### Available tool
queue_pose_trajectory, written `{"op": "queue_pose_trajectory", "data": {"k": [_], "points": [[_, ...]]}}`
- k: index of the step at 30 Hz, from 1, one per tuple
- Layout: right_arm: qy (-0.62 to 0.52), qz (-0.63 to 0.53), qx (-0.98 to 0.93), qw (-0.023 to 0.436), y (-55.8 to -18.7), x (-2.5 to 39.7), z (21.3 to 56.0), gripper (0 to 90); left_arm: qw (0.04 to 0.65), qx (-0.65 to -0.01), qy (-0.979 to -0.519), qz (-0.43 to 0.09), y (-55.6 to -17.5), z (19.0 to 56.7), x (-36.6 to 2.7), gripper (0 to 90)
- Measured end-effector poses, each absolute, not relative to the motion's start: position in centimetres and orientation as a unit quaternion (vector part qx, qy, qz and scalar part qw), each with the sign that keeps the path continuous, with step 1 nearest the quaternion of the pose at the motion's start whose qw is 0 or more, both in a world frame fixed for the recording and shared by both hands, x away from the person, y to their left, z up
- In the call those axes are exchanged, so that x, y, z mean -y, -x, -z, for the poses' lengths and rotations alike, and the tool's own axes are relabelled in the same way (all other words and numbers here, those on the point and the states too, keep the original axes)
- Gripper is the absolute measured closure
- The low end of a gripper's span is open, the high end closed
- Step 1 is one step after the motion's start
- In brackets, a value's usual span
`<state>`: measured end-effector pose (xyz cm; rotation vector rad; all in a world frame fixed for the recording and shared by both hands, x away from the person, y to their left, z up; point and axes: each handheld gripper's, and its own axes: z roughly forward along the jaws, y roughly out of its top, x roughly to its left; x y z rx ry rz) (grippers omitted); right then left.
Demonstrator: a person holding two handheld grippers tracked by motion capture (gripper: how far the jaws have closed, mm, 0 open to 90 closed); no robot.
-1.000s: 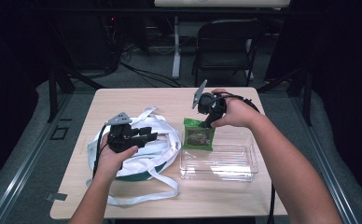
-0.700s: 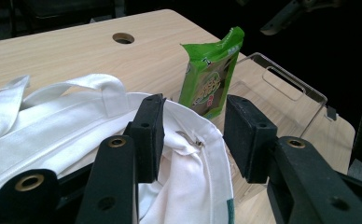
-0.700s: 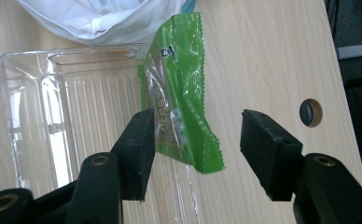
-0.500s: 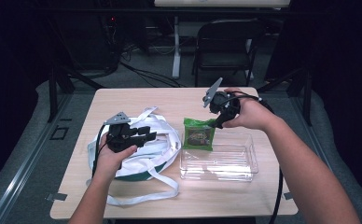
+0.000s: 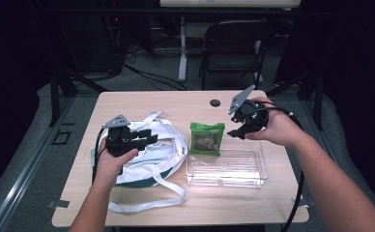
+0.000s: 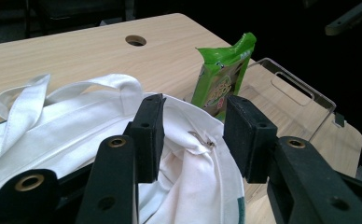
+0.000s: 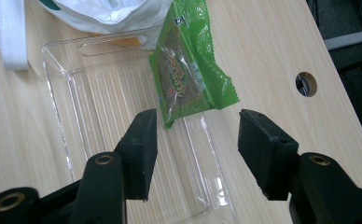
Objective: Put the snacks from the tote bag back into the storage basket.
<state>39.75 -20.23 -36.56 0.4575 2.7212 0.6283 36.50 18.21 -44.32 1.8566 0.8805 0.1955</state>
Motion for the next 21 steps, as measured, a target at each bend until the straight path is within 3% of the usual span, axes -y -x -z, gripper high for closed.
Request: {"op": "queue_pose_trajectory", "data": {"k": [7,21], "points": [[-0.191,-0.257,-0.934,0.155,-37.7,21.5,36.6,47.5,0.513,-0.372,-0.769,-0.083,-36.5,44.4,-18.4,58.1],[-0.252,-0.312,-0.901,0.166,-33.3,22.9,39.8,48.3,0.51,-0.374,-0.77,-0.082,-36.6,44.6,-18.4,58.2]]}}
